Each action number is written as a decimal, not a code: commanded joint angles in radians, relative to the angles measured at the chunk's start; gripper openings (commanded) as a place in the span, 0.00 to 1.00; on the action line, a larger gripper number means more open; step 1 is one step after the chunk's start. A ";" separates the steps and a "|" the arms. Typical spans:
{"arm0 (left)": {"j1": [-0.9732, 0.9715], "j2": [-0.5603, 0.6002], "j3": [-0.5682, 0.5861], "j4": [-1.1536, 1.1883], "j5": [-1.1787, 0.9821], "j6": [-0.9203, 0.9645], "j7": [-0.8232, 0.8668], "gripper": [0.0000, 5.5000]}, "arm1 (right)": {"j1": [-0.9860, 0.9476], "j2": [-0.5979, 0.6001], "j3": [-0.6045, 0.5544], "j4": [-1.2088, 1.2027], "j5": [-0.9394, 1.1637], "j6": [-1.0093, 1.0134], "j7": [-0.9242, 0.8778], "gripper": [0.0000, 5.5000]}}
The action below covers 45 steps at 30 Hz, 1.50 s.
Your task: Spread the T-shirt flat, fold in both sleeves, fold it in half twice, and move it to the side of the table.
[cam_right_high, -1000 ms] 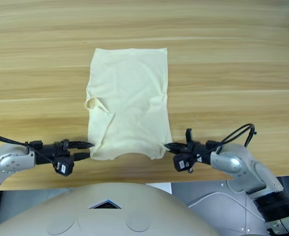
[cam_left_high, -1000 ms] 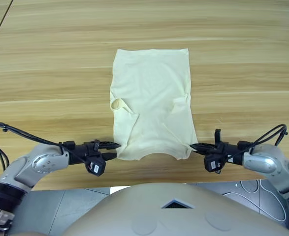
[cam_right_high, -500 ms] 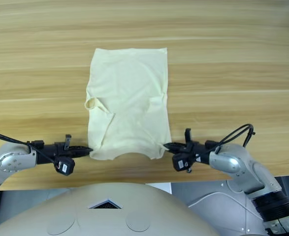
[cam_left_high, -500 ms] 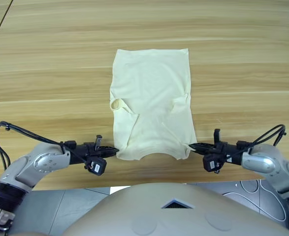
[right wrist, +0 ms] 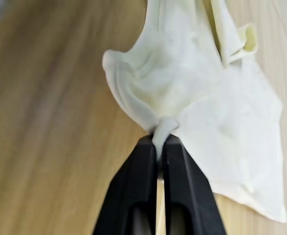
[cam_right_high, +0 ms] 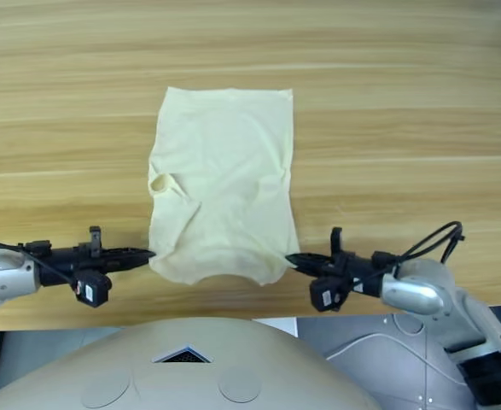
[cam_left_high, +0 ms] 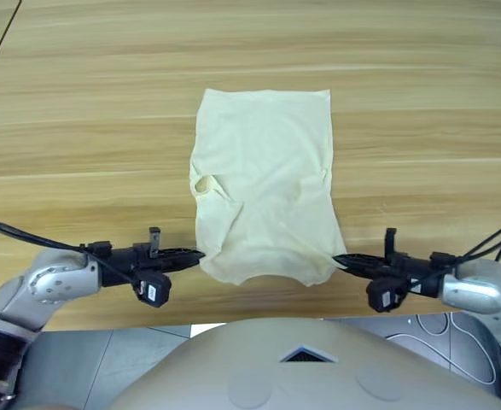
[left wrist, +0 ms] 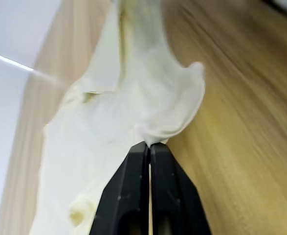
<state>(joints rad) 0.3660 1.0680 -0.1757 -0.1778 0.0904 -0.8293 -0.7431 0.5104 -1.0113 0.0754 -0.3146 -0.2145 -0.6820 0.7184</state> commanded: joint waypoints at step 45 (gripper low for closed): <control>-0.678 -0.460 -0.012 0.783 0.060 0.085 0.186 0.00 | -0.628 0.323 0.121 0.419 -0.319 0.344 -0.267 0.00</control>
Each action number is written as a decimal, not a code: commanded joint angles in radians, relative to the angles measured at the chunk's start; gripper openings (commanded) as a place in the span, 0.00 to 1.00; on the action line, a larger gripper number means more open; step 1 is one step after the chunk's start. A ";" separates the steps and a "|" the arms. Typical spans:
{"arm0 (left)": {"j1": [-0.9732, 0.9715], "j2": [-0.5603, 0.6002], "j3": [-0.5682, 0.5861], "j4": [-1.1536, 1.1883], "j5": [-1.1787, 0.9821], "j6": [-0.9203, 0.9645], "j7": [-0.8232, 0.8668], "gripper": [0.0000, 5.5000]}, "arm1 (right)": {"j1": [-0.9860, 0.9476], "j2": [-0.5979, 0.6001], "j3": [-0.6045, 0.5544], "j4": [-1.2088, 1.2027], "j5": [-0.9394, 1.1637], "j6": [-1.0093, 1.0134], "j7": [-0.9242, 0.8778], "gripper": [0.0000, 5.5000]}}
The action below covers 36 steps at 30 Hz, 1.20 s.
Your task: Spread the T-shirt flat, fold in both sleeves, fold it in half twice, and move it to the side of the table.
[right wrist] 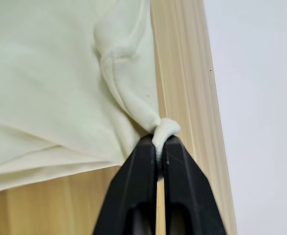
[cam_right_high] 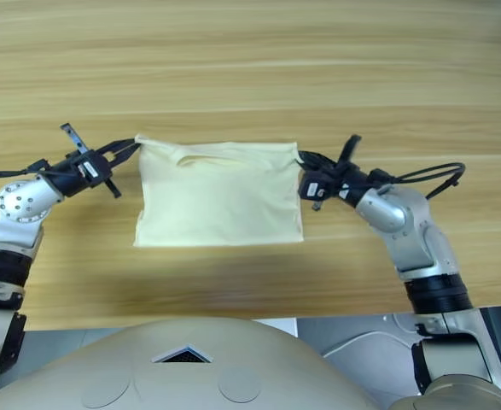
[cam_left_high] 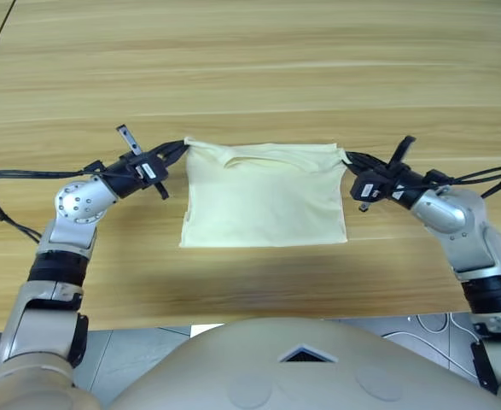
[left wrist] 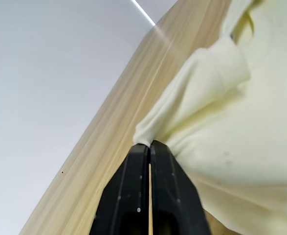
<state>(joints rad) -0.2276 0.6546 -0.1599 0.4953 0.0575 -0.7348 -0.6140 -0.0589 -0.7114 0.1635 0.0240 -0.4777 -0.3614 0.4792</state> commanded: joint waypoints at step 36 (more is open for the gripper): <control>-0.550 -0.276 0.444 0.752 -0.316 0.597 -0.050 0.38 | -0.133 0.243 0.070 0.238 0.268 -0.165 -0.065 0.89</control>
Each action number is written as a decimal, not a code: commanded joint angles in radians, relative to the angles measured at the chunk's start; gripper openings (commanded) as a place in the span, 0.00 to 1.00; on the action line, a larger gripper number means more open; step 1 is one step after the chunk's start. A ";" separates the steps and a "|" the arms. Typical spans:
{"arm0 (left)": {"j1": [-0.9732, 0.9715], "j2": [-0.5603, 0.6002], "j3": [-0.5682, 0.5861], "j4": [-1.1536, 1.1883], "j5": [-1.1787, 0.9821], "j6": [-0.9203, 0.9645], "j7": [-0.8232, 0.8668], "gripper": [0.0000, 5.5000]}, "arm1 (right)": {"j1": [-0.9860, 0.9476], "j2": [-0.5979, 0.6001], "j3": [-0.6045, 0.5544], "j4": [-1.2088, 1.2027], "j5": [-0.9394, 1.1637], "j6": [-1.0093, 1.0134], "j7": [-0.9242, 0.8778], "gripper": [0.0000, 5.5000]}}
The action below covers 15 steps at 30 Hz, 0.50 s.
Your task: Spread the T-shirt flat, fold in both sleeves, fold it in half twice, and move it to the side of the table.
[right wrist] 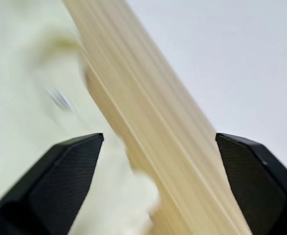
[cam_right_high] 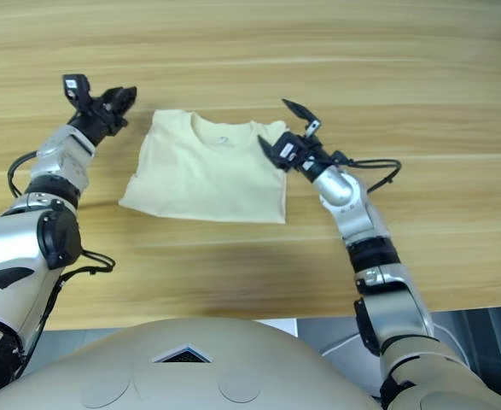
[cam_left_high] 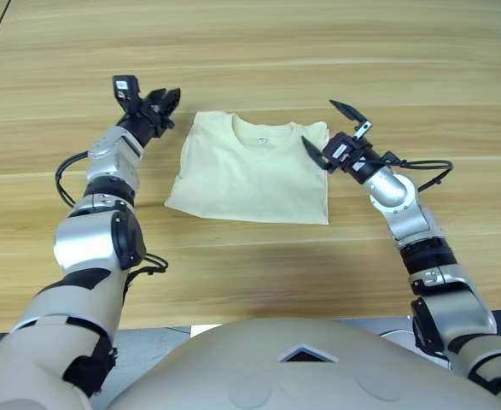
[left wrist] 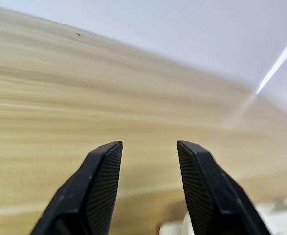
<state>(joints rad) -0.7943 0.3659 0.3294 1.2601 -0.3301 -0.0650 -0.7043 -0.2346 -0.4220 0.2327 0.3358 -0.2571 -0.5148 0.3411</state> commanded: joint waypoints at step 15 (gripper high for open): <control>0.418 0.026 -0.377 -0.399 0.369 -0.731 -0.034 0.38 | 0.234 -0.238 0.218 -0.096 -0.252 -0.024 0.243 0.97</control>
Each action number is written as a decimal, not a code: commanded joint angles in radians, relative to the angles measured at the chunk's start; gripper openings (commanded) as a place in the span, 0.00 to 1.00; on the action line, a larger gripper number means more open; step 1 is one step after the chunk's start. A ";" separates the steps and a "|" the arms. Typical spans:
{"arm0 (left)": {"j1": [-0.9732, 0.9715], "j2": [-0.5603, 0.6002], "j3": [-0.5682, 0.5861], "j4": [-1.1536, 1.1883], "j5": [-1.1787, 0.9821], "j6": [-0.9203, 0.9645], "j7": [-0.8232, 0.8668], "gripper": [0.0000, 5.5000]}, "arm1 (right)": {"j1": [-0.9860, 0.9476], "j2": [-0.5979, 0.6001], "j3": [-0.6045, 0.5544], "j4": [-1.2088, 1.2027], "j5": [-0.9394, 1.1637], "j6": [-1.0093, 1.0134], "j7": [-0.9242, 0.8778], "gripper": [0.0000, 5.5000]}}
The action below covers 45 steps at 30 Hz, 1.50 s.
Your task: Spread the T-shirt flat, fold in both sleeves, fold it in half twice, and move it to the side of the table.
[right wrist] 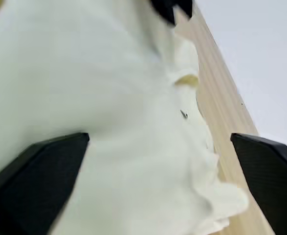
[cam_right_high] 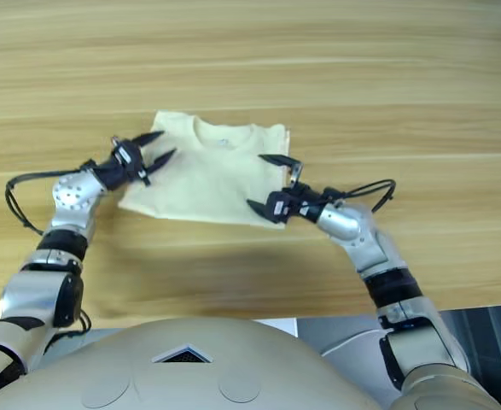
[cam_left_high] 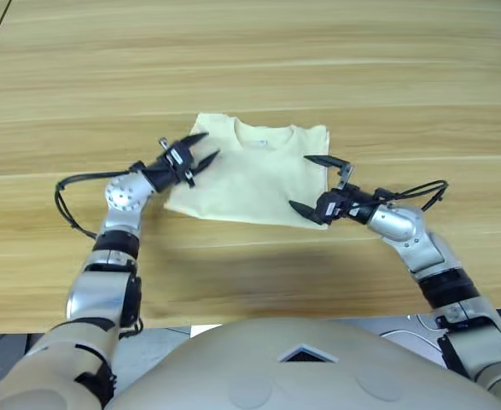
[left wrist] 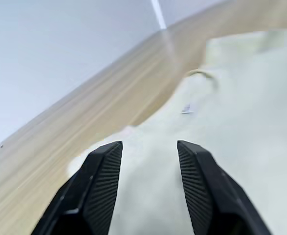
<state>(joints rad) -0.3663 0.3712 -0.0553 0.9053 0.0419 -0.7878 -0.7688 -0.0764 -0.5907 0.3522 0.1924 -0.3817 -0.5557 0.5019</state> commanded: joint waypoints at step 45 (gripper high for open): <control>0.127 0.026 -0.037 -0.215 -0.358 0.058 -0.229 0.38 | 0.176 -0.133 0.064 -0.149 0.060 0.007 0.086 0.97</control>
<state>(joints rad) -0.2316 0.3925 -0.1251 0.7190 -0.2735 -0.7707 -0.9683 0.0541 -0.6889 0.4114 0.0333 -0.3045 -0.5897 0.5409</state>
